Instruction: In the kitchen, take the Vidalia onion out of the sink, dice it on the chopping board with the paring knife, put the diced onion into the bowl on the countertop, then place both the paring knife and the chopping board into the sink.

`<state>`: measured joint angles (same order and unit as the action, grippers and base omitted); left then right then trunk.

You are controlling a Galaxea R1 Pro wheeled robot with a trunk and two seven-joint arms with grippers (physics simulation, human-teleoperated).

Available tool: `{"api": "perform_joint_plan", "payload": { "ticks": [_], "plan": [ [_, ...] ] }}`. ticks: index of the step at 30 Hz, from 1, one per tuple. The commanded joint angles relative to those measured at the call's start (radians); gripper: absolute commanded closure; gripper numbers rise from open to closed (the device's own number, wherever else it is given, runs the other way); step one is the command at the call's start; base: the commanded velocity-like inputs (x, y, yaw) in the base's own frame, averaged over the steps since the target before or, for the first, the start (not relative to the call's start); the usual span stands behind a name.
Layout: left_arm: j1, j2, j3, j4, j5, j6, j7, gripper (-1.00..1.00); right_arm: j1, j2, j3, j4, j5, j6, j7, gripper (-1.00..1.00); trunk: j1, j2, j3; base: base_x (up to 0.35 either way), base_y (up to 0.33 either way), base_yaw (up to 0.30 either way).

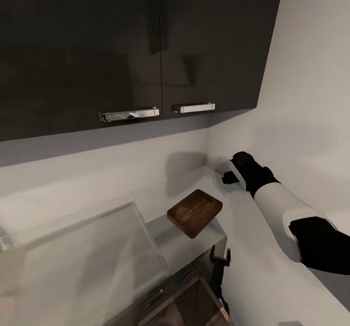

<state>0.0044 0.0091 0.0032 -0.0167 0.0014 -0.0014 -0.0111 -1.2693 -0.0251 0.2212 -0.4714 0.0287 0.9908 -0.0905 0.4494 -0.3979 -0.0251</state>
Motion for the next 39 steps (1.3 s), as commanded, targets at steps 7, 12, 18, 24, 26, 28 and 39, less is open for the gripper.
{"api": "perform_joint_plan", "payload": {
  "ticks": [7, 12, 18, 24, 26, 28, 39],
  "plan": [
    [0.000, 0.000, 0.001, -0.002, 0.000, 0.000, -0.001, -1.00, -0.001, -0.029, 0.027, 0.137, 0.001, -0.029, 0.092, -1.00, 0.001, -0.002, -0.002, 0.000, 0.000, 0.000],
    [0.000, 0.000, 0.000, -0.002, 0.000, 0.000, -0.002, -1.00, -0.001, -0.031, 0.037, 0.166, 0.001, -0.050, 0.123, -1.00, 0.001, -0.002, -0.002, 0.000, 0.000, 0.000],
    [0.000, -0.005, 0.000, -0.002, 0.000, 0.000, -0.003, -1.00, -0.002, 0.015, 0.057, 0.173, -0.001, -0.060, 0.227, -1.00, 0.001, -0.002, -0.002, 0.000, 0.000, 0.000],
    [0.000, -0.006, 0.001, -0.002, 0.000, 0.000, -0.003, -1.00, -0.002, 0.047, 0.206, 0.165, 0.002, -0.093, 0.399, -1.00, 0.001, -0.002, -0.002, 0.000, 0.000, 0.000],
    [0.000, -0.006, 0.001, -0.002, 0.000, 0.000, -0.003, -1.00, -0.002, 0.049, 0.249, 0.163, 0.004, -0.112, 0.433, -1.00, 0.001, -0.002, -0.002, 0.000, 0.000, 0.000],
    [0.000, -0.006, 0.001, -0.002, 0.000, 0.000, -0.003, -1.00, -0.002, 0.049, 0.260, 0.162, 0.006, -0.117, 0.442, -1.00, 0.001, -0.002, -0.002, 0.000, 0.000, 0.000],
    [0.000, -0.005, 0.001, -0.002, 0.000, 0.000, -0.003, -1.00, -0.002, 0.042, 0.319, 0.158, 0.064, -0.144, 0.457, -1.00, 0.001, -0.002, -0.002, 0.000, 0.000, 0.000]
  ]
}}
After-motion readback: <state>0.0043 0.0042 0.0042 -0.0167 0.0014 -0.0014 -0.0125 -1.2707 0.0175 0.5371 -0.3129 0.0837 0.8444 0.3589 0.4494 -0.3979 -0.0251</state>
